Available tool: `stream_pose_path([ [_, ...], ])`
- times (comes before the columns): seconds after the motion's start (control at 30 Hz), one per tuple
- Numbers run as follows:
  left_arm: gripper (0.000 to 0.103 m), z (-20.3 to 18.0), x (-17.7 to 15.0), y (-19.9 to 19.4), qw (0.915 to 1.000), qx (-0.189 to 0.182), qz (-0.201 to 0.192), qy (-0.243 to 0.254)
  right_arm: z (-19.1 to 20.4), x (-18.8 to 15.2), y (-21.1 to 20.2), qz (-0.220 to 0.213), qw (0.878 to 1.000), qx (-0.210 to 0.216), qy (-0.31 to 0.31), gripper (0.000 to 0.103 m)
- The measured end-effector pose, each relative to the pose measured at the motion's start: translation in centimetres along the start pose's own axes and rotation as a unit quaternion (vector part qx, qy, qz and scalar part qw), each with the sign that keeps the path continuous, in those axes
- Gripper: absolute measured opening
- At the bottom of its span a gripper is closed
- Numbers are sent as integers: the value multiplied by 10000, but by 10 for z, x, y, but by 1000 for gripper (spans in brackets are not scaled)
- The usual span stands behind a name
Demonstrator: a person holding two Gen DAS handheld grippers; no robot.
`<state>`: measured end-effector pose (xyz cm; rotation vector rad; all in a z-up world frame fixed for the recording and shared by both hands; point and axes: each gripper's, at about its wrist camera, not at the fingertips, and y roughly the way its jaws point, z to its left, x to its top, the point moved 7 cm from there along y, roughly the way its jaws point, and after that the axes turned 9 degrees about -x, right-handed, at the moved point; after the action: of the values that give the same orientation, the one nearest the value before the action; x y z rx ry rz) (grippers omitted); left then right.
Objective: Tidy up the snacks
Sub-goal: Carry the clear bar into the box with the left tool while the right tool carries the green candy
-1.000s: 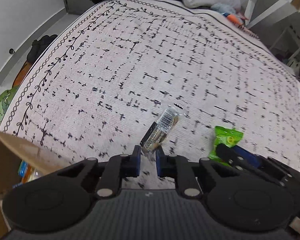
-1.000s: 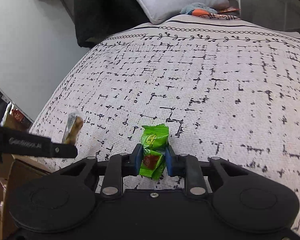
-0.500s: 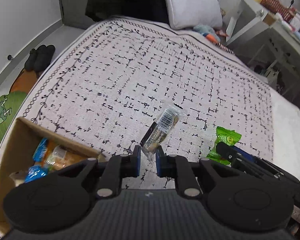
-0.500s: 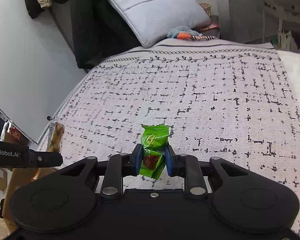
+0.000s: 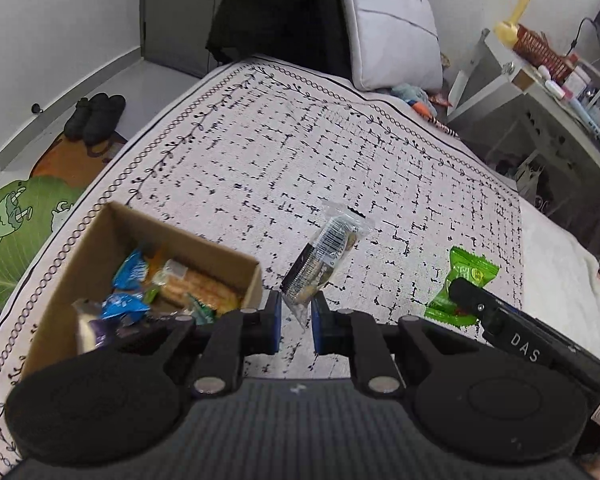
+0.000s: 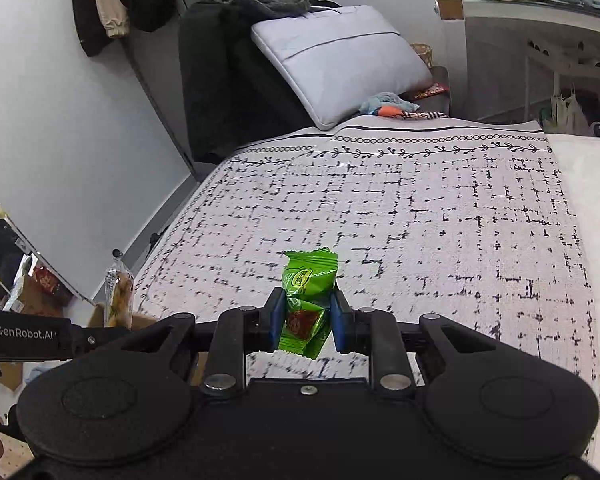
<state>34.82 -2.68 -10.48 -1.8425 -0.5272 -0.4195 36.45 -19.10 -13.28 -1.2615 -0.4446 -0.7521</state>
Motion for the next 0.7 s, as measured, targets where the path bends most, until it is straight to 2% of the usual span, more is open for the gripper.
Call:
stream_pose_path([
  [0.33,14,24,-13,-32,9995,-126,-201,-207,26,-4,-33,-148,9999,18,-30,24],
  [0.7,14,64,-29,-52,9984,-162,-286,-467,59,-14,-50,-274,9995,-122,-102,24],
])
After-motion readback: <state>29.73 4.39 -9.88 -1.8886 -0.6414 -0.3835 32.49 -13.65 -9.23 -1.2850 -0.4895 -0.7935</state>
